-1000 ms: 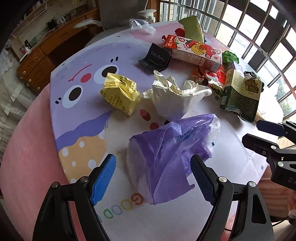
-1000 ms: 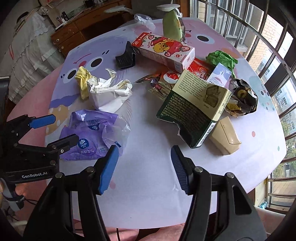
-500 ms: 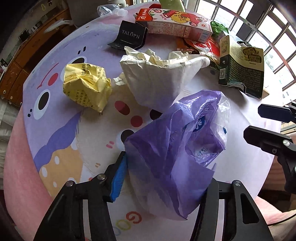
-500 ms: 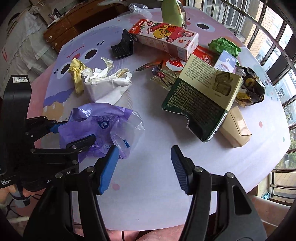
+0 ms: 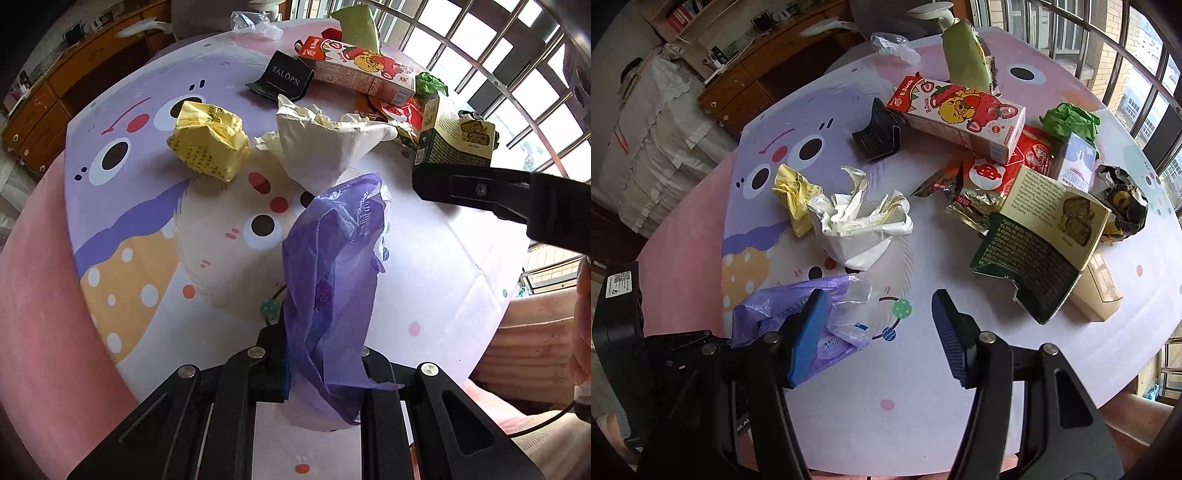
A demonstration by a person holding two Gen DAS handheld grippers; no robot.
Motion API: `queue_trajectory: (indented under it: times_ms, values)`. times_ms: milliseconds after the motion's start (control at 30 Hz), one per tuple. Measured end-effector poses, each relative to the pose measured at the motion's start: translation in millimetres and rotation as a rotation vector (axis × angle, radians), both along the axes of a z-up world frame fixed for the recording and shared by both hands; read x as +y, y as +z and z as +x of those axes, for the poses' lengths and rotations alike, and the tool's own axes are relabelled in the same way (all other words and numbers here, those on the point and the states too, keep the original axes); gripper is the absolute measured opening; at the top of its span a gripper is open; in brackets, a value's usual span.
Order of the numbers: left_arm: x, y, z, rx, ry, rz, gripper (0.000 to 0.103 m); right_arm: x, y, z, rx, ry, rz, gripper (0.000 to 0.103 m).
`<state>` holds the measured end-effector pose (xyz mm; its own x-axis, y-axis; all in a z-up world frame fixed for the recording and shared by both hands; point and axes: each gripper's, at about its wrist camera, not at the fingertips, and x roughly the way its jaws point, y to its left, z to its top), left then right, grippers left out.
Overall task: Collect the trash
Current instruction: 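Lift the purple bag with the left gripper while the right gripper grasps the white tissue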
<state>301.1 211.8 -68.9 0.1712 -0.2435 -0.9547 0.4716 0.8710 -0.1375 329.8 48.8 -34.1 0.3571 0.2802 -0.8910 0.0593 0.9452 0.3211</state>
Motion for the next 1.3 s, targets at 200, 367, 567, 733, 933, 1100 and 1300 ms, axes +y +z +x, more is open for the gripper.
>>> queue_trajectory:
  times_ms: [200,367,567,733,933,1100,1300]
  values:
    - [46,34,-1,-0.046,0.103,-0.029,0.013,13,-5,32,0.025,-0.021,0.057,0.056]
    - [93,52,23,-0.063,0.236,-0.045,0.013,19,-22,53,0.087,-0.072,0.135,0.056]
    - [127,61,35,-0.063,0.321,-0.055,0.013,10,-45,71,0.186,-0.209,0.243,0.056]
    - [128,59,37,-0.057,0.327,-0.050,0.013,-5,-60,76,0.242,-0.335,0.345,0.056]
    - [118,51,44,-0.043,0.321,-0.040,0.013,-8,-75,84,0.255,-0.372,0.373,0.056]
    - [111,51,47,-0.044,0.317,-0.035,0.013,6,-73,86,0.230,-0.310,0.389,0.032]
    - [101,55,40,-0.048,0.314,-0.039,0.013,16,-58,69,0.188,-0.184,0.315,0.027]
